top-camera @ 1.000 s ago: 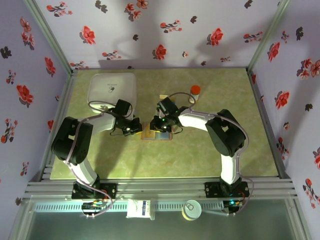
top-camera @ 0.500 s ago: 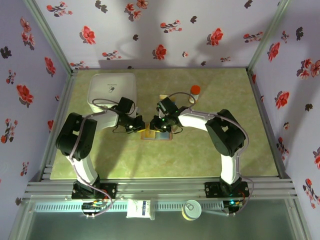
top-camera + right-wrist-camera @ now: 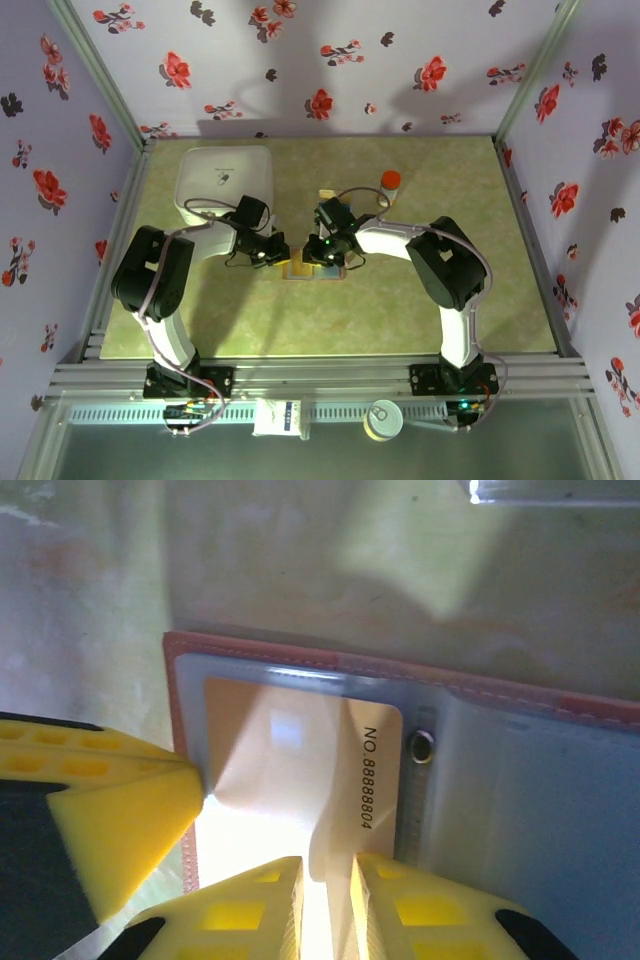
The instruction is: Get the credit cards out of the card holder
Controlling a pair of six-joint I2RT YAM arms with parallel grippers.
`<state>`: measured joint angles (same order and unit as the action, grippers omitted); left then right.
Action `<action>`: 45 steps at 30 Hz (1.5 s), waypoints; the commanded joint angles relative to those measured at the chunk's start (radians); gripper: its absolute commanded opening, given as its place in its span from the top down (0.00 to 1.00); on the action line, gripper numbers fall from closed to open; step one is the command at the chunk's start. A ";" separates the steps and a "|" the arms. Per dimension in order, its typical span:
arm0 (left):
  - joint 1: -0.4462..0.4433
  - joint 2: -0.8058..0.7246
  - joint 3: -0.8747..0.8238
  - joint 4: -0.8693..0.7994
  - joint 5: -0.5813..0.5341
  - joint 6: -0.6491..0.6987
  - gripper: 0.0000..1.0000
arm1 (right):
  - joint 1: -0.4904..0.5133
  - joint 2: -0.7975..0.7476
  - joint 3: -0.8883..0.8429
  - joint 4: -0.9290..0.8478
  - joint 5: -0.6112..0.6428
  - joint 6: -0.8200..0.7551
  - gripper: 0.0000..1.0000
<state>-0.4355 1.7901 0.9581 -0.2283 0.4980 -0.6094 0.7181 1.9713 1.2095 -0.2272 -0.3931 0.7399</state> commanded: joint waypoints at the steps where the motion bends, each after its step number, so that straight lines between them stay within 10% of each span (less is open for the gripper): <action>1: 0.005 -0.022 -0.019 -0.035 -0.016 0.025 0.98 | -0.009 -0.015 0.001 -0.095 0.073 -0.036 0.78; 45: -0.058 0.019 0.006 -0.053 -0.047 -0.003 1.00 | -0.045 -0.030 -0.039 0.104 -0.123 0.067 0.82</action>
<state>-0.4911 1.7851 0.9691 -0.2646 0.4728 -0.6174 0.6781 1.9614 1.1893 -0.1703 -0.4767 0.7784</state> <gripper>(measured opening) 0.044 0.184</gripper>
